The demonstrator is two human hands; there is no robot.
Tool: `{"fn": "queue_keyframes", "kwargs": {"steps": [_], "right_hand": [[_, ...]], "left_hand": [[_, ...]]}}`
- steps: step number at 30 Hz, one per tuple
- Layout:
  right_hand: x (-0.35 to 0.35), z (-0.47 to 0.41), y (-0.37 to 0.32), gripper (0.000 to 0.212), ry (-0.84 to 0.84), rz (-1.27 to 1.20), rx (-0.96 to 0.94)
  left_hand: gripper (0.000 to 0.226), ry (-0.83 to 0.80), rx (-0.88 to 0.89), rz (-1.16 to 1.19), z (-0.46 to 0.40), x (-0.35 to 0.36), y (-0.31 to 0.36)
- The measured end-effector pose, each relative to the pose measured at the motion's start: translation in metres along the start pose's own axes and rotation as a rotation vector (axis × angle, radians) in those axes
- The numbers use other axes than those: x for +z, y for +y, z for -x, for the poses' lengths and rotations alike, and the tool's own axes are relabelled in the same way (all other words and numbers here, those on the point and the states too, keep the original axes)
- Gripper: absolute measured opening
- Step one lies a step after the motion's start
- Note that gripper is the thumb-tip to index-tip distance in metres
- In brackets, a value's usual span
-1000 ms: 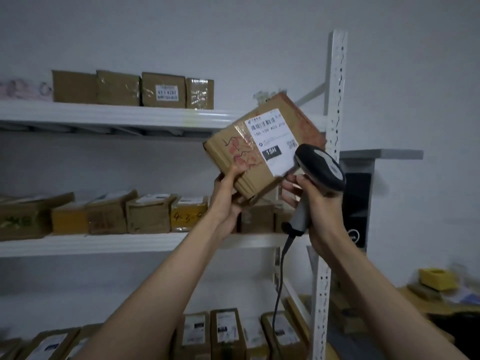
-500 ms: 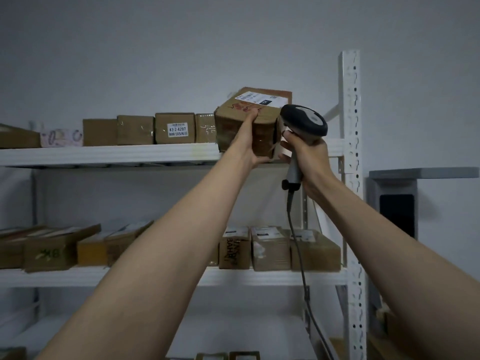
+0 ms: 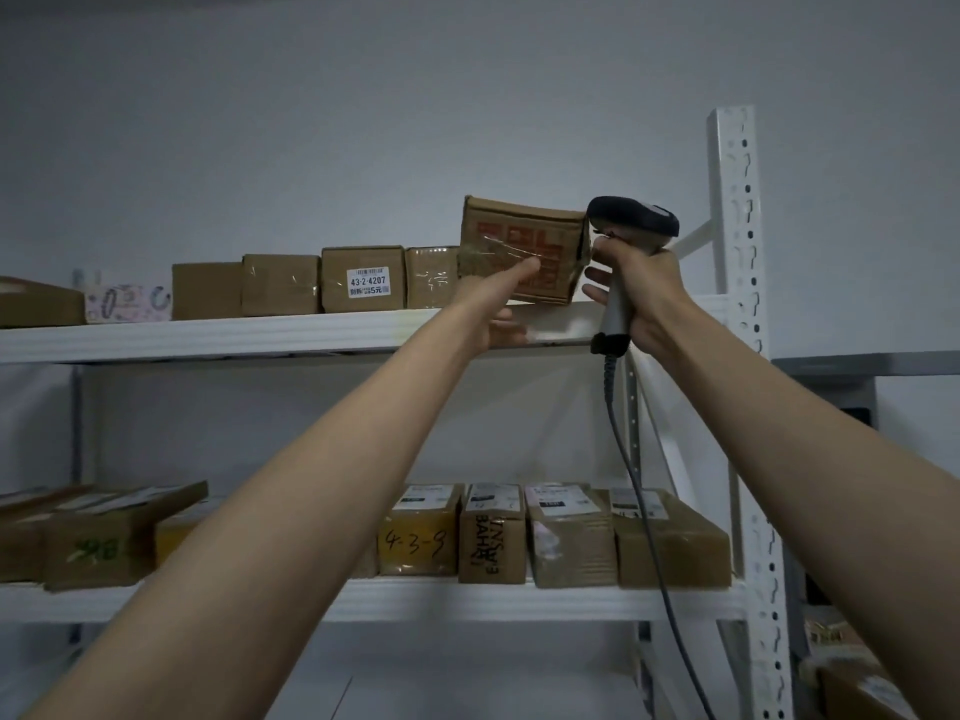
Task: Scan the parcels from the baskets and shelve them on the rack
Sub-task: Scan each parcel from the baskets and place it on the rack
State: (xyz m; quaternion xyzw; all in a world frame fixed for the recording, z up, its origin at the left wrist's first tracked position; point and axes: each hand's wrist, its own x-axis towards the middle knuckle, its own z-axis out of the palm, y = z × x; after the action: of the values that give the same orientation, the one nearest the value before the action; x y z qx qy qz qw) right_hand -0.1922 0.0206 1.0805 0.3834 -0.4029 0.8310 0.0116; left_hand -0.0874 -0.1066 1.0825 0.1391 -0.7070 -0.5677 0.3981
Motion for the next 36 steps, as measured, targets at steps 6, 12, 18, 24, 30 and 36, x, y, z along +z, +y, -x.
{"fn": "queue_keyframes", "kwargs": {"steps": [6, 12, 18, 24, 30, 36], "right_hand": [[-0.004, -0.006, -0.003, 0.008, 0.004, 0.021, 0.012], [-0.012, -0.010, 0.008, 0.015, 0.019, 0.042, 0.027], [-0.020, -0.004, 0.028, 0.027, 0.049, 0.007, 0.033], [-0.020, -0.002, 0.032, 0.032, 0.065, 0.031, 0.020], [-0.012, 0.010, 0.038, 0.026, 0.071, 0.058, 0.040], [-0.007, 0.017, 0.040, 0.021, 0.062, 0.067, 0.048]], "left_hand": [[0.096, 0.471, 0.846, -0.904, -0.021, -0.017, -0.010], [0.126, 0.314, 1.095, -1.613, -0.050, -0.001, 0.018], [0.115, 0.295, 1.070, -1.653, -0.071, 0.002, 0.021], [0.125, 0.227, 1.025, -1.658, -0.081, -0.010, 0.016], [0.119, 0.181, 1.003, -1.593, -0.080, -0.023, 0.016], [0.123, 0.180, 0.938, -1.586, -0.084, -0.047, 0.017]]}}
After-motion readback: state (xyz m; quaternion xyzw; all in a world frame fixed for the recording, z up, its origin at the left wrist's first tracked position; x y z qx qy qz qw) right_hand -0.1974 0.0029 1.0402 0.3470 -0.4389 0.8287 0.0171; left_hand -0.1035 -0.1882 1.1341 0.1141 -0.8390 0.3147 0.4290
